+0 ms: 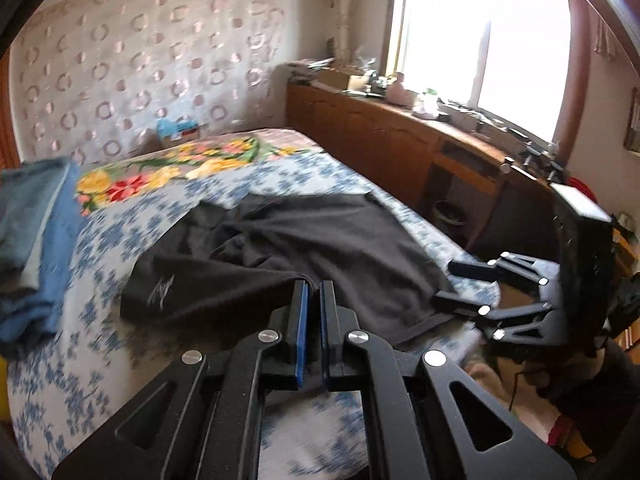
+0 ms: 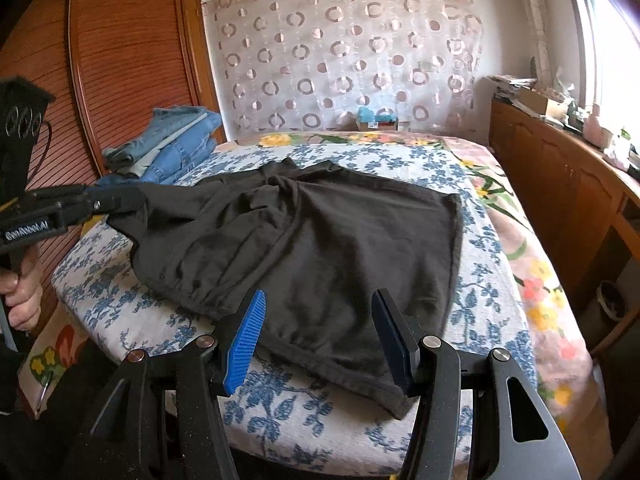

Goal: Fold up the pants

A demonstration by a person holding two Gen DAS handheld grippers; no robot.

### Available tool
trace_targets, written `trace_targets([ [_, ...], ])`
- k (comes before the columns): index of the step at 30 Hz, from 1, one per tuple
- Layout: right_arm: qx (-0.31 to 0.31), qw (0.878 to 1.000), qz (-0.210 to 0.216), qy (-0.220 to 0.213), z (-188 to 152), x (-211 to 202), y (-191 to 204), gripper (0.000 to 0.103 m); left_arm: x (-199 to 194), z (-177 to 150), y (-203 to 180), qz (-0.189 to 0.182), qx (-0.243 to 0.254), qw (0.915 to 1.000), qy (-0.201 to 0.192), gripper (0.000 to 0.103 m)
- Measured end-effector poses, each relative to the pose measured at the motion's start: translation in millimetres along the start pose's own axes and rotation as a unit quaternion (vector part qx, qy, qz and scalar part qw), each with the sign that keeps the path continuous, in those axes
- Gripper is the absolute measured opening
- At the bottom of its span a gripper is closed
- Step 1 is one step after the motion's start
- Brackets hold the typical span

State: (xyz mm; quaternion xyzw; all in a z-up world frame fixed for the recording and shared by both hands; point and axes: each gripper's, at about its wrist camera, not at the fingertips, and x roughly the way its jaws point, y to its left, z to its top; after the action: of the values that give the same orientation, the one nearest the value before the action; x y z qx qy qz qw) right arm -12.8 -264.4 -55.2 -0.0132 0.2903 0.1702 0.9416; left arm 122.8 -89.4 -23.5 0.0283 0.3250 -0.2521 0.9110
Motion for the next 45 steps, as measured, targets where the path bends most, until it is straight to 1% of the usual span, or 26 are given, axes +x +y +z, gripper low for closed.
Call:
trace_targets([
  [3, 0.004, 1.000, -0.003, -0.002, -0.6, -2.7, -1.1, 0.057, 1.2, 4.9, -9.3, -0.008, 0.005, 1.0000, -0.002, 0.006],
  [7, 0.006, 1.000, -0.005, -0.005, -2.1, -6.5, -1.5, 0.057, 3.9, 4.4, -12.7, 0.005, 0.003, 1.0000, -0.003, 0.007],
  [8, 0.006, 1.000, -0.005, -0.006, -2.8, -7.4, -1.8, 0.057, 1.8, 3.1, -11.4, 0.008, -0.003, 1.0000, -0.003, 0.009],
  [9, 0.005, 1.000, -0.005, -0.006, -3.0, -7.8, -1.1, 0.057, 1.9, 3.5, -10.8, 0.011, -0.005, 0.9999, -0.003, 0.012],
  [10, 0.005, 1.000, -0.005, -0.007, -2.8, -7.3, 0.0, 0.057, 1.3, 3.6, -11.1, 0.014, -0.007, 0.9999, -0.005, 0.025],
  [11, 0.006, 1.000, -0.005, -0.007, -2.7, -6.7, 0.7, 0.057, -1.9, 2.8, -9.3, 0.020, -0.007, 0.9997, -0.009, 0.041],
  [12, 0.006, 1.000, -0.004, -0.007, -2.4, -5.7, 1.7, 0.057, -3.2, 2.6, -8.5, 0.026, -0.007, 0.9995, -0.014, 0.046],
  [15, 0.006, 1.000, -0.002, -0.008, -1.9, -3.3, 4.5, 0.057, -9.2, -0.2, -1.8, 0.039, -0.007, 0.9990, -0.021, 0.056],
  [16, 0.006, 1.000, 0.000, -0.008, -1.7, -2.1, 6.5, 0.057, -11.2, -1.9, 1.1, 0.041, -0.010, 0.9989, -0.022, 0.063],
  [17, 0.005, 1.000, 0.001, -0.007, -0.8, -0.3, 9.7, 0.057, -12.7, -4.0, 5.3, 0.044, -0.014, 0.9987, -0.023, 0.066],
  [20, 0.001, 1.000, 0.007, -0.006, -0.1, 3.5, 12.1, 0.057, -15.9, -12.8, 19.3, 0.055, -0.027, 0.9978, -0.023, 0.070],
  [24, 0.001, 1.000, 0.018, -0.001, 2.0, 14.1, 19.7, 0.057, -15.4, -26.4, 34.8, 0.057, -0.039, 0.9975, -0.013, 0.071],
  [32, -0.007, 0.999, 0.044, 0.011, 4.6, 35.1, 36.9, 0.057, -6.2, -53.5, 52.2, 0.069, -0.054, 0.9960, 0.011, 0.071],
  [33, -0.009, 0.999, 0.047, 0.013, 5.5, 38.7, 40.0, 0.053, -4.3, -56.6, 53.7, 0.070, -0.056, 0.9958, 0.015, 0.071],
  [35, -0.013, 0.998, 0.053, 0.018, 6.3, 44.8, 44.2, 0.051, -0.6, -61.9, 56.3, 0.073, -0.059, 0.9954, 0.021, 0.071],
  [36, -0.016, 0.998, 0.056, 0.021, 6.7, 48.5, 46.3, 0.047, 0.7, -63.2, 57.4, 0.073, -0.060, 0.9952, 0.024, 0.071],
  [38, -0.020, 0.998, 0.062, 0.027, 7.1, 55.7, 50.0, 0.043, 4.1, -67.0, 59.7, 0.074, -0.064, 0.9948, 0.029, 0.071],
  [39, -0.023, 0.997, 0.064, 0.031, 6.6, 59.3, 51.9, 0.038, 5.8, -68.8, 60.8, 0.074, -0.066, 0.9946, 0.031, 0.071],
  [42, -0.026, 0.996, 0.069, 0.044, 5.1, 68.7, 54.0, 0.030, 11.3, -73.7, 62.6, 0.074, -0.071, 0.9940, 0.039, 0.071],
  [45, -0.032, 0.996, 0.066, 0.052, 5.6, 75.9, 55.0, 0.025, 14.9, -77.5, 61.9, 0.072, -0.075, 0.9936, 0.044, 0.071],
])
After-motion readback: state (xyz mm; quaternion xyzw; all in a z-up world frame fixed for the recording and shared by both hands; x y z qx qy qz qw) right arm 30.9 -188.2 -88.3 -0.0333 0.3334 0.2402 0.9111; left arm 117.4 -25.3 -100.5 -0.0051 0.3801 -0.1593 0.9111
